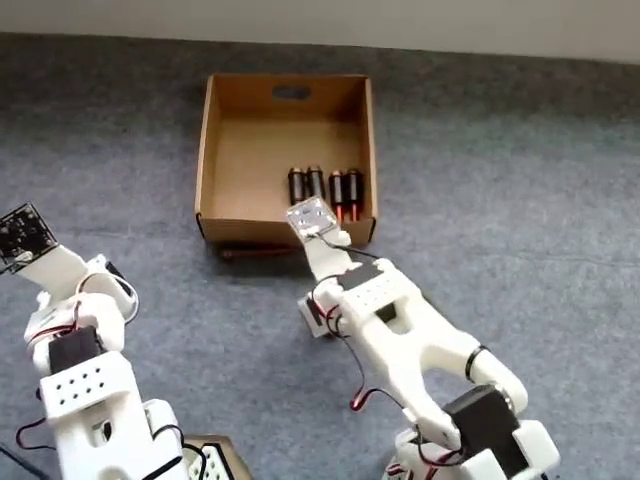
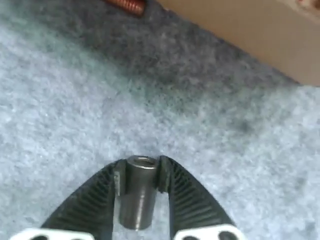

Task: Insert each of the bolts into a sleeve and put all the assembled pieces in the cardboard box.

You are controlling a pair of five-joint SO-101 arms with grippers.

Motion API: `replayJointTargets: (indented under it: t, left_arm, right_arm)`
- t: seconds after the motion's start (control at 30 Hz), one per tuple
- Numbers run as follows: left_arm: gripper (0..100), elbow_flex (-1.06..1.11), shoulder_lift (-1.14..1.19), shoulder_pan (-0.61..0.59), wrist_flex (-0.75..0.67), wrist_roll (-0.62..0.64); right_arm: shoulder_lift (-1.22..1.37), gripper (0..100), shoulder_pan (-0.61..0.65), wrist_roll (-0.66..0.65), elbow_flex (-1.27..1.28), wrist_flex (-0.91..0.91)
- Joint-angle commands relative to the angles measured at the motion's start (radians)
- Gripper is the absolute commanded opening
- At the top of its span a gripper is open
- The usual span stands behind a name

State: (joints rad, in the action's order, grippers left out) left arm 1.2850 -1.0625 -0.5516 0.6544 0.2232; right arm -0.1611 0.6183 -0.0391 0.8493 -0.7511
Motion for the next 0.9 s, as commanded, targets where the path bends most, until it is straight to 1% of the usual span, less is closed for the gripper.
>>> replayJointTargets:
  t: [0.0,0.17,0.43,0.5,0.57,0.67,0.77,0.87]
  left_arm:
    - [1,-0.038,-0.004,0.018,-0.017,0.003]
    - [1,-0.03,-0.004,0.018,-0.017,0.002]
    - [1,-0.028,-0.004,0.018,-0.017,0.002]
    - [1,-0.028,-0.004,0.018,-0.017,0.002]
    - [1,-0.028,-0.004,0.018,-0.017,0.002]
    - [1,-0.028,-0.004,0.019,-0.015,0.002]
    - [1,-0.035,-0.002,0.05,-0.012,-0.005]
    - [3,-0.054,0.005,0.125,0.0,-0.1]
  right_arm:
    - [-0.021,14.2,-0.018,-0.023,0.013,-0.019]
    - [-0.021,14.2,-0.016,-0.026,0.002,-0.117]
    - [-0.01,13.8,-0.018,-0.066,0.01,-0.117]
    - [-0.008,9.1,-0.019,-0.066,0.01,-0.117]
    - [-0.01,0.0,-0.021,-0.066,0.01,-0.119]
    - [-0.033,0.4,-0.024,-0.066,0.005,-0.122]
    - [-0.154,0.6,-0.059,-0.066,0.004,-0.122]
    - [-0.377,0.6,-0.111,-0.066,0.012,-0.124]
